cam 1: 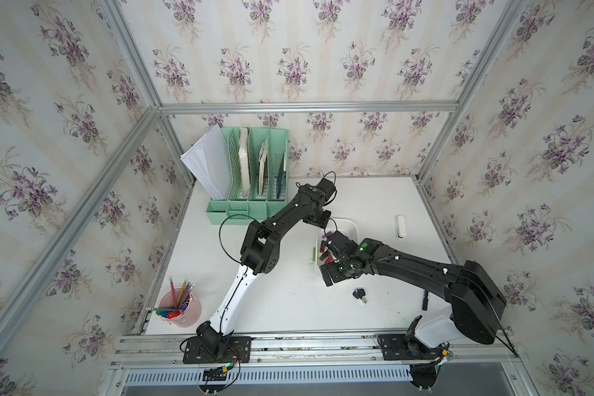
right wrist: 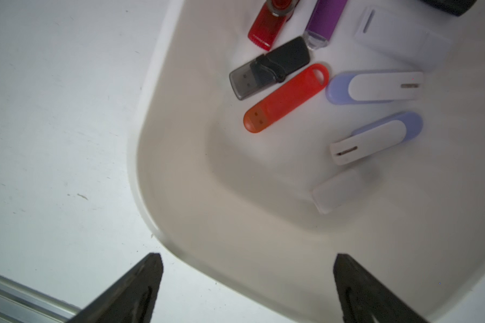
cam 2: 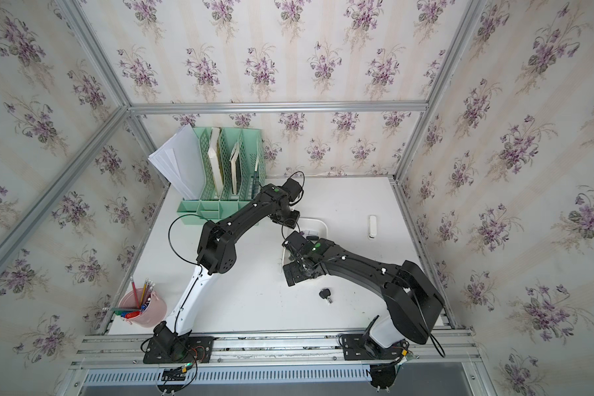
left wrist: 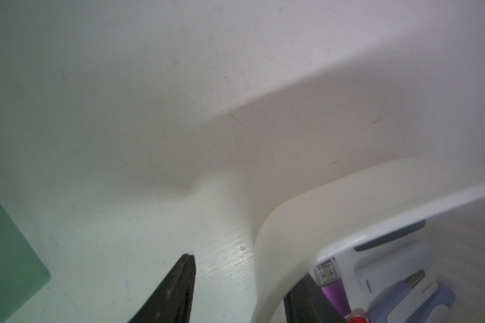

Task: Put the usb flash drive into the storage box
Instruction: Adjust the storage box at the center of the board.

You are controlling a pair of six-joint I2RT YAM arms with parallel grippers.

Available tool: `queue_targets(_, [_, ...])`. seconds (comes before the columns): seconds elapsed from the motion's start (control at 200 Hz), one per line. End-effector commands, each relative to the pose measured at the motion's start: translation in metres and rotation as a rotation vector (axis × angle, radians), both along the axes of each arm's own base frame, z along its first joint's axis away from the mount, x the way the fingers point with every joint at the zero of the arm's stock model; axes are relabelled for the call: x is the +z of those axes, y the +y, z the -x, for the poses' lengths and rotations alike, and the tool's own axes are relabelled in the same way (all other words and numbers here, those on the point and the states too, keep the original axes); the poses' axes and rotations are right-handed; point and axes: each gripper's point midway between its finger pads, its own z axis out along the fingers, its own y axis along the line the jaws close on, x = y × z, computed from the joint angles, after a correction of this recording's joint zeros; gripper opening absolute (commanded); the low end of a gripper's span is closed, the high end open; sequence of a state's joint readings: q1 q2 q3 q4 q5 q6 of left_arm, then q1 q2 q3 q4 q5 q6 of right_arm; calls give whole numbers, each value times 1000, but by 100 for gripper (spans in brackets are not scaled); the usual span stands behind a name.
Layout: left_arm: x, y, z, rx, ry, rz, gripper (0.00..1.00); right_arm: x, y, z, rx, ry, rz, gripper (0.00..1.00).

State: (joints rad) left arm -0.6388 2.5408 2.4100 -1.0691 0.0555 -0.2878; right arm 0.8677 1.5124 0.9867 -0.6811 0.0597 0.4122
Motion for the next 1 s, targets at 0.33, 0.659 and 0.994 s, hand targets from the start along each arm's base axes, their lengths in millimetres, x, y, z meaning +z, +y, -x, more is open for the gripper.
queue_targets(0.33, [-10,13,16,-9,70,-43,55,-11,-25,-9,-28,-41,147,100])
queue_targets(0.659, [-6,25,24,-10,73,-77,54,-3,-46,-24,-106,-76,168,100])
queue_targets(0.994, [-10,31,33,0,90,-79,55,8,-50,-32,-102,-91,129,100])
